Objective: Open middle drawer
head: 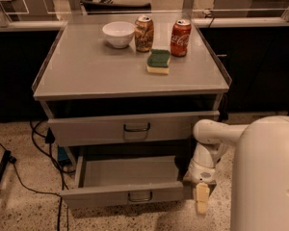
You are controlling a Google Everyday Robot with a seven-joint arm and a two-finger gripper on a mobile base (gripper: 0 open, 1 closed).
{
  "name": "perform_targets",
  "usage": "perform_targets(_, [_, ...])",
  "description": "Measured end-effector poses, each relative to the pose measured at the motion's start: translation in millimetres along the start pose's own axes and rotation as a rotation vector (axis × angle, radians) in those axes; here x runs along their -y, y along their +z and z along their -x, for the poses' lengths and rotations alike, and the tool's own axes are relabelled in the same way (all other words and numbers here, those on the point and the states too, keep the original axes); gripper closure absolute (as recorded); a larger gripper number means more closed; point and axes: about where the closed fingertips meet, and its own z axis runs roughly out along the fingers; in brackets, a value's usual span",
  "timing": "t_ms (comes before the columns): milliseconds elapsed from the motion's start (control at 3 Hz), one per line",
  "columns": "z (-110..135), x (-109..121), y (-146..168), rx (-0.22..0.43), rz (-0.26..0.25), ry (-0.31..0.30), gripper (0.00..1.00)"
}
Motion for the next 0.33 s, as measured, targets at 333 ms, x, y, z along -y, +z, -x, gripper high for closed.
perform_targets(333, [0.0,0.0,0.0,0.000,0.000,0.000,0.00])
